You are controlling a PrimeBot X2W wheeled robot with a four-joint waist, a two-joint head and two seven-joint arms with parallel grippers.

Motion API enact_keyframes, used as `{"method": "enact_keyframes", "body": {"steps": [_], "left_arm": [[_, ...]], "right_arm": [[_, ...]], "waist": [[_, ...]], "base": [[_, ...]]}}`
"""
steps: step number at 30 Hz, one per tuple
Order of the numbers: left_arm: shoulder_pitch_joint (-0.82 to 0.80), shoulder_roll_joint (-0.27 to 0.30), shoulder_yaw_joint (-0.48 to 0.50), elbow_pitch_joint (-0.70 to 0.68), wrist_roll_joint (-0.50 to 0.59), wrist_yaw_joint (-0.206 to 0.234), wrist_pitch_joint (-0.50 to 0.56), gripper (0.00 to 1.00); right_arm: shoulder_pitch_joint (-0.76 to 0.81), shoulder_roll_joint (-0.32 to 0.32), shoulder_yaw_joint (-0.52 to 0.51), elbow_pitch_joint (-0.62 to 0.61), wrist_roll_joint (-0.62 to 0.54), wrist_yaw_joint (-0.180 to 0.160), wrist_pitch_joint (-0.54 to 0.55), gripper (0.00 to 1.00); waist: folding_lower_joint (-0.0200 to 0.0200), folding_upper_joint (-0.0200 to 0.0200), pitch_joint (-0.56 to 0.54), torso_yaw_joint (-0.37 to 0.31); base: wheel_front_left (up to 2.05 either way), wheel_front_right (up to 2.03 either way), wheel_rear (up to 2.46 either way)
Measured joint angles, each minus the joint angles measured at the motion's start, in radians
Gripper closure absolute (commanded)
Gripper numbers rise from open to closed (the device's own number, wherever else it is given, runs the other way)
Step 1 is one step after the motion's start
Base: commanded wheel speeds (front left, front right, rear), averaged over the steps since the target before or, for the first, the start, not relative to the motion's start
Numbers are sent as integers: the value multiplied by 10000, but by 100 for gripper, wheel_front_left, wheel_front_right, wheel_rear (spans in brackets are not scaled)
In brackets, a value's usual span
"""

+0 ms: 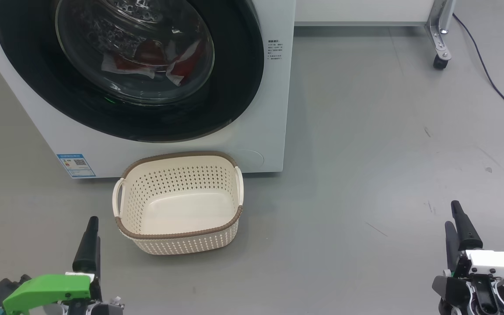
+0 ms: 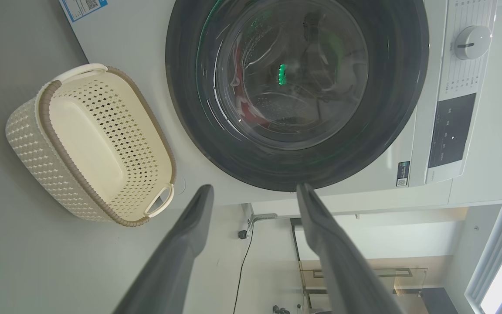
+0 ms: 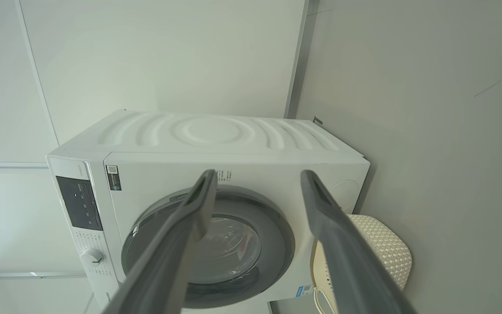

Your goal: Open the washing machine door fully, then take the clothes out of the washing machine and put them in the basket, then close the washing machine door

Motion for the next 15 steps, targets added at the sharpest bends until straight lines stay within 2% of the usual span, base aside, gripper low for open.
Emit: {"method": "enact_keyframes", "body": {"steps": [9,15], "left_arm": [[-21,6,-148,-286,144,0,-326,0],[-93,12,-222,-548,625,0,-518,0]], "right_arm": [[-39,-105,178,-527,-428,0,-311,0],[-63,-232,280,-803,-869,2,-523,0]], "waist": [[0,0,-10,19],[0,0,-26,34]], "base": [[0,0,0],[0,0,0]]}}
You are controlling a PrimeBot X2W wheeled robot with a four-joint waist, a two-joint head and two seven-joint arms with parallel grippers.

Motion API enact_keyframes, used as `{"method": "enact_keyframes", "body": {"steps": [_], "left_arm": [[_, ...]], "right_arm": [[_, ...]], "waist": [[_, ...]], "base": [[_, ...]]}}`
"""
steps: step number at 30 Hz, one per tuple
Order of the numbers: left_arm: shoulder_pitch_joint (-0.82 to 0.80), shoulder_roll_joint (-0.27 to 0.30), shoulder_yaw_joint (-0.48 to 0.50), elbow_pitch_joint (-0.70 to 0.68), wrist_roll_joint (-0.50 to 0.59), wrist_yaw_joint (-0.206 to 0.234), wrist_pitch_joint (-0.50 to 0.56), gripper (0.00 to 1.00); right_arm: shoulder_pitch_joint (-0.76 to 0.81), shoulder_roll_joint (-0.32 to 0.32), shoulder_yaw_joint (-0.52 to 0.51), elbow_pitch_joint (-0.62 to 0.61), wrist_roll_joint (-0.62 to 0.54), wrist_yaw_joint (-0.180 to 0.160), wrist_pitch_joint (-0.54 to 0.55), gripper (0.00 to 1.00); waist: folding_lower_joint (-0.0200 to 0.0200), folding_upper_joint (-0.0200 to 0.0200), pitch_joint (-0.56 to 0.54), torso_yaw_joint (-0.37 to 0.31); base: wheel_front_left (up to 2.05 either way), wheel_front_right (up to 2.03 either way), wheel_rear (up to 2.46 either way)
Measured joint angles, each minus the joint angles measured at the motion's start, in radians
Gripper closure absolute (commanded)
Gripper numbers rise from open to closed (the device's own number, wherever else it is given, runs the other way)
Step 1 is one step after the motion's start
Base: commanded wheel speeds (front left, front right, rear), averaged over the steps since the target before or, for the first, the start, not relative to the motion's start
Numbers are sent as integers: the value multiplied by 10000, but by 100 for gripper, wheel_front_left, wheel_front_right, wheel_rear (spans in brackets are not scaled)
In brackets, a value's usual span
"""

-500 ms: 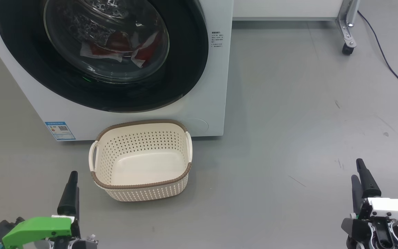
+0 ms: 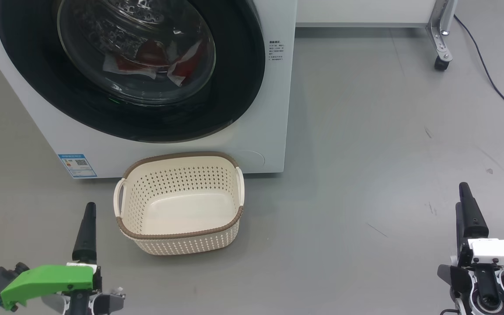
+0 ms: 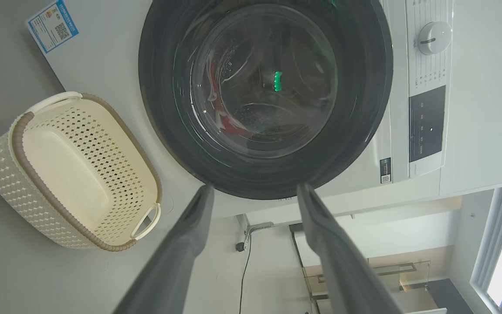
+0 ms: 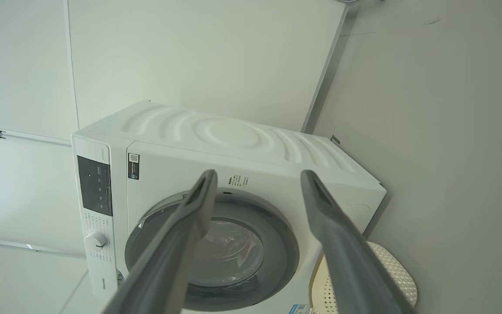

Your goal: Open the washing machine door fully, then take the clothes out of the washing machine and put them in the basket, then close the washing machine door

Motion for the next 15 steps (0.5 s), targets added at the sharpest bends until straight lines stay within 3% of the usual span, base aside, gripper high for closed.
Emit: {"method": "enact_keyframes", "body": {"steps": [15], "left_arm": [[-101,21,374,-591,1983,-2,-548,0]], "right_arm": [[-90,-33,-136,-591,-1601,-96,-541,0]], "waist": [[0,0,-29,5]], "base": [[0,0,0]]}}
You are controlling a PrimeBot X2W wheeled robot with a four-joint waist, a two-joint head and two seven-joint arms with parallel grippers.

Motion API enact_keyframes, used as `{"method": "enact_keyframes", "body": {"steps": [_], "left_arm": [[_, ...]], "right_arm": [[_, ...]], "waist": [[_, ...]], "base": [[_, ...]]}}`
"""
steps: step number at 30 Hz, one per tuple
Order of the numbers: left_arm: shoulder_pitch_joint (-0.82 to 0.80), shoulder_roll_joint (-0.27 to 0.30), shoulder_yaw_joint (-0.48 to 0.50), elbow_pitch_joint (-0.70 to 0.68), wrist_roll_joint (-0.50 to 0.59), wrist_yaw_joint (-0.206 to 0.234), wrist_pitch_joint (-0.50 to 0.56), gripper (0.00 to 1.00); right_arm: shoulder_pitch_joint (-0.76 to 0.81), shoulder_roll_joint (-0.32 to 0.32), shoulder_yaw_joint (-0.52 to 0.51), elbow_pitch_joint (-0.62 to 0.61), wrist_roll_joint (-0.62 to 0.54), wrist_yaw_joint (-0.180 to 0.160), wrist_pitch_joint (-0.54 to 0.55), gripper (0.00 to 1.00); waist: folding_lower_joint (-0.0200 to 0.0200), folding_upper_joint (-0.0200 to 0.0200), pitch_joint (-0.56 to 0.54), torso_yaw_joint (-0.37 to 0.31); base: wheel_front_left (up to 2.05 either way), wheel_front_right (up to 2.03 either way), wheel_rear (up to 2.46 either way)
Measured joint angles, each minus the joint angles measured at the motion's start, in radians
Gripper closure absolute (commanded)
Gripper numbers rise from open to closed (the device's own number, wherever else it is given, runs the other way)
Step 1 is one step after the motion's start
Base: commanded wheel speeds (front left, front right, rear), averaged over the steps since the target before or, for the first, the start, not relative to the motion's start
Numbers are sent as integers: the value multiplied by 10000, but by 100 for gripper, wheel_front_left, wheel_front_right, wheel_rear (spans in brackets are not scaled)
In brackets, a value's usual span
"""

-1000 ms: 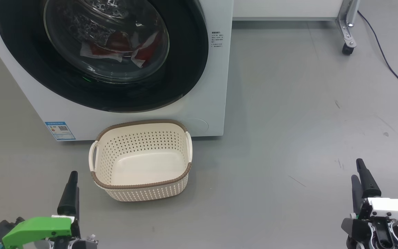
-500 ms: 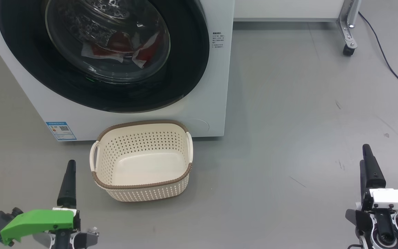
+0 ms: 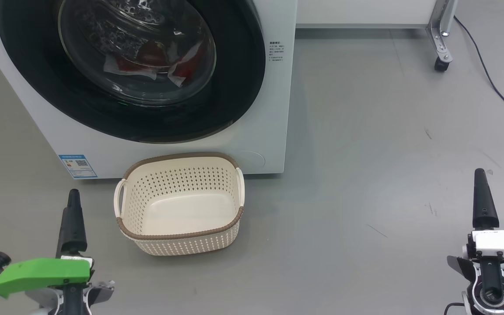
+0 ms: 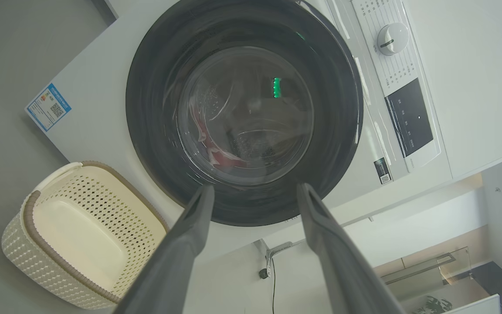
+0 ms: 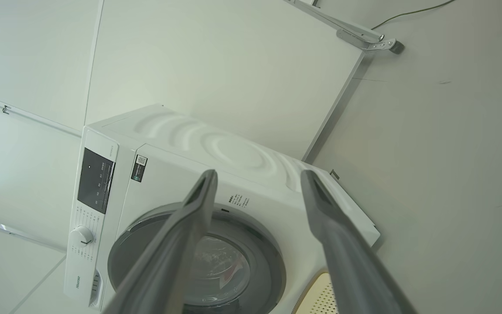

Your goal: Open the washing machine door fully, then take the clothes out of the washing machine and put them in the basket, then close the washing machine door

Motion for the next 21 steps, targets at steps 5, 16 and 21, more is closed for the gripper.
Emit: {"method": "enact_keyframes", "body": {"steps": [5,16,21], "left_arm": [[-3,6,123,-138,1066,2,-142,0],[-4,27,-351,-504,3580,2,-583,0],[-4,35,-573,-606,4232,19,-757,0]], "right_arm": [[-9,-13,81,-209,-508,-132,-199,0],[-47,-115,364,-585,-1994,-357,-623,0],[-58,-138,596,-713,-2667,-437,-786,0]], "waist": [[0,0,-1,12],[0,0,9,43],[0,0,25,42]], "base": [[0,0,0],[0,0,0],[0,0,0]]}}
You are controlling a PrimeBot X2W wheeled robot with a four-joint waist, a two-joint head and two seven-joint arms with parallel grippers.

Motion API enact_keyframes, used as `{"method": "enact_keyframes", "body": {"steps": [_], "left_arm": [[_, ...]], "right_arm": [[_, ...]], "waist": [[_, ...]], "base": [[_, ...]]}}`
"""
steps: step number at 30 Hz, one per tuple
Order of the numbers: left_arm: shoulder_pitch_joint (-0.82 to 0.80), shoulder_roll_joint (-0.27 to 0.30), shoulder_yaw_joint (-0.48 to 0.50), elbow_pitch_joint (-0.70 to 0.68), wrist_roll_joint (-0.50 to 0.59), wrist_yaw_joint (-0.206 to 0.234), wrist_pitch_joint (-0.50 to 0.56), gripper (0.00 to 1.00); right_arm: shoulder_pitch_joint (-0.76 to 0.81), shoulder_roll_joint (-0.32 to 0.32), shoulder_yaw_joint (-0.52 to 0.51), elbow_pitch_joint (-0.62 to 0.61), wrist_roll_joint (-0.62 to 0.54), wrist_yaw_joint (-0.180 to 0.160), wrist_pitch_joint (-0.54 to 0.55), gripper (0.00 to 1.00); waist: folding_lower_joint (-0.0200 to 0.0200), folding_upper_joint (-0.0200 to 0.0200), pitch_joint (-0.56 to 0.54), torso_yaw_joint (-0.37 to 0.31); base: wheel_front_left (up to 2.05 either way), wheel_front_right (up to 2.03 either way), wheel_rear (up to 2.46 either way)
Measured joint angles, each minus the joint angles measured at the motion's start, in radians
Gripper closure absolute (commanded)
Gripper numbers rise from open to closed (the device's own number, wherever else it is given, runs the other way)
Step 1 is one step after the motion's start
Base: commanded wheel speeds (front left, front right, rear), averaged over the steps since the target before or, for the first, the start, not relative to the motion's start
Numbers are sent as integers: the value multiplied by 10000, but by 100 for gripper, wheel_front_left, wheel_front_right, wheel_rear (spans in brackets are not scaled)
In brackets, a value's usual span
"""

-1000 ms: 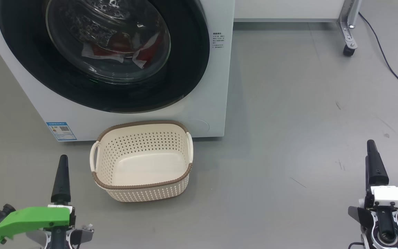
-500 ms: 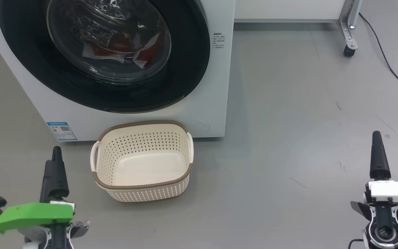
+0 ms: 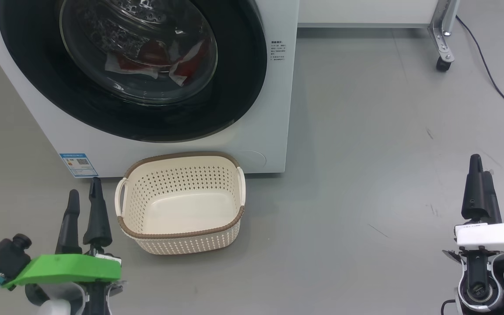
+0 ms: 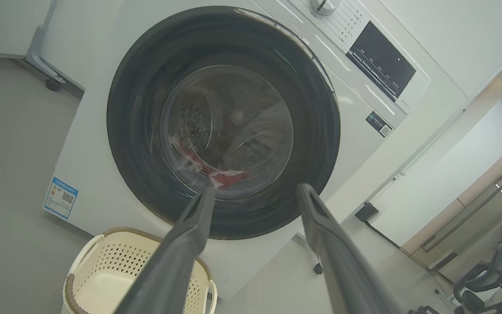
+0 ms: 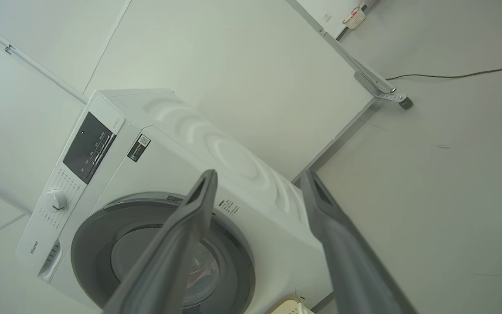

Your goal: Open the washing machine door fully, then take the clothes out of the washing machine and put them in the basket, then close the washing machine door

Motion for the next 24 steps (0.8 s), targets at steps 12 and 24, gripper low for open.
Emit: {"method": "enact_keyframes", "body": {"steps": [12,24], "left_arm": [[1,38,-527,-4,2128,259,-384,0],[2,92,-1197,123,5277,522,-809,0]], "right_arm": [[-5,-253,535,-12,-1509,-263,-428,0],[-9,-575,1104,67,-3411,-713,-790,0]], "waist": [[0,0,49,-13],[0,0,85,3]], "base": [[0,0,0],[0,0,0]]}}
